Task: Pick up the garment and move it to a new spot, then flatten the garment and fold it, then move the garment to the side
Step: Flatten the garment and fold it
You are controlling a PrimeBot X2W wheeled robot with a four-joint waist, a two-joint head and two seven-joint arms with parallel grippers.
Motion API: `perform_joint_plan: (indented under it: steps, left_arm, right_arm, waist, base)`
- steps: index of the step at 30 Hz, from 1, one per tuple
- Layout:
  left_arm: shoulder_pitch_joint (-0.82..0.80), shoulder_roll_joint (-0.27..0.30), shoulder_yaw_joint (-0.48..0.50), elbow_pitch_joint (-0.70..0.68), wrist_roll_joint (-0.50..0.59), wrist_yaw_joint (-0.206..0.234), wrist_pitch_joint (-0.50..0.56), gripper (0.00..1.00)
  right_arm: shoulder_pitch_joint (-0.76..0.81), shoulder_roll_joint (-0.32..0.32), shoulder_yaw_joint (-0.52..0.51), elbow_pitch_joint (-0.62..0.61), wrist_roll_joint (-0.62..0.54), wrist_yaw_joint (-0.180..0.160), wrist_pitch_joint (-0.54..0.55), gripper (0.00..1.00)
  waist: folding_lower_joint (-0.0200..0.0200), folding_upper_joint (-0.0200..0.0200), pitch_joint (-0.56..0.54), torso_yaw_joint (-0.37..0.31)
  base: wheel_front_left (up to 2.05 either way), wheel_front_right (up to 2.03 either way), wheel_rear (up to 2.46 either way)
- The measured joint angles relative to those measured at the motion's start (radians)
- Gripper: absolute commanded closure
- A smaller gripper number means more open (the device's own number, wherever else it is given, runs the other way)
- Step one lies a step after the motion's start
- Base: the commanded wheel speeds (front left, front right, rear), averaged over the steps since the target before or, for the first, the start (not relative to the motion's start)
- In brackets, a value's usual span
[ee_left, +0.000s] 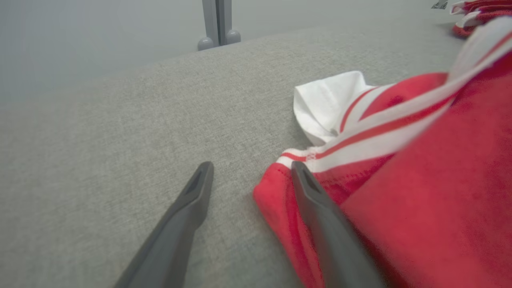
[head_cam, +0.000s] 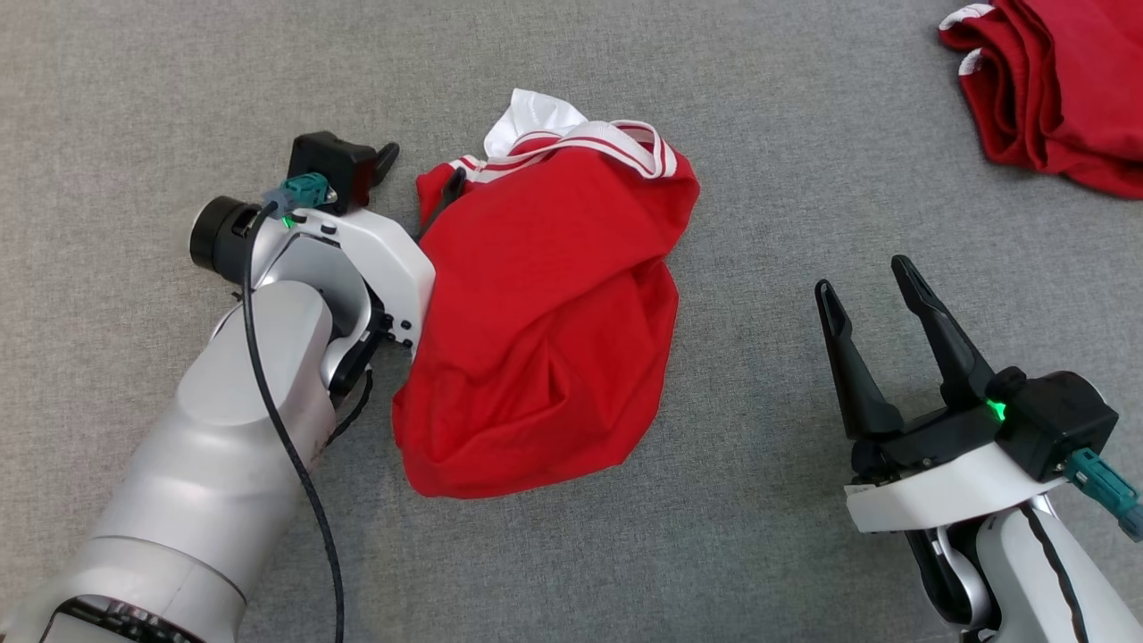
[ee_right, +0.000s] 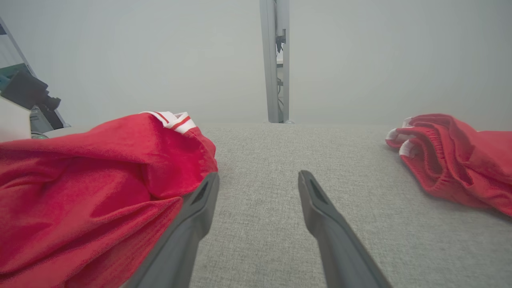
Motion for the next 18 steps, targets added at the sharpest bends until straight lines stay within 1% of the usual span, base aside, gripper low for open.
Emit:
perform_joint_plan:
  steps: [4,8,10,14,18]
  left_arm:
    - [-0.018,0.014,-0.066,-0.016,-0.058,0.000,-0.029,0.00]
    - [-0.035,0.029,-0.103,-0.024,-0.086,-0.001,-0.078,0.00]
    - [-0.037,0.031,-0.122,-0.028,-0.102,-0.001,-0.086,0.00]
    - [-0.032,0.030,-0.202,-0.057,-0.154,-0.001,-0.040,0.00]
    - [-0.032,0.045,-0.258,-0.045,-0.176,-0.001,-0.004,0.00]
  right_arm:
    - [-0.007,0.001,0.001,0.003,0.000,0.000,0.000,0.00]
    - [-0.010,0.002,0.001,0.008,-0.002,0.000,0.000,0.00]
    - [-0.009,0.003,0.001,0.009,-0.002,0.000,0.000,0.00]
    - [-0.004,0.004,-0.001,0.010,-0.002,0.000,0.000,0.00]
    - [-0.002,0.004,0.002,0.011,-0.003,0.000,0.000,0.00]
  waist:
    - [0.0000,0.0000,0.004,-0.001]
    - [0.0000,0.0000,-0.005,-0.001]
    - [0.0000,0.0000,-0.010,-0.002]
    - [0.0000,0.0000,-0.017,-0.003]
    - [0.0000,0.0000,-0.019,-0.007]
  base:
    - [0.00,0.00,0.00]
    - [0.00,0.00,0.00]
    - [0.00,0.00,0.00]
    - [0.00,0.00,0.00]
    - [0.00,0.00,0.00]
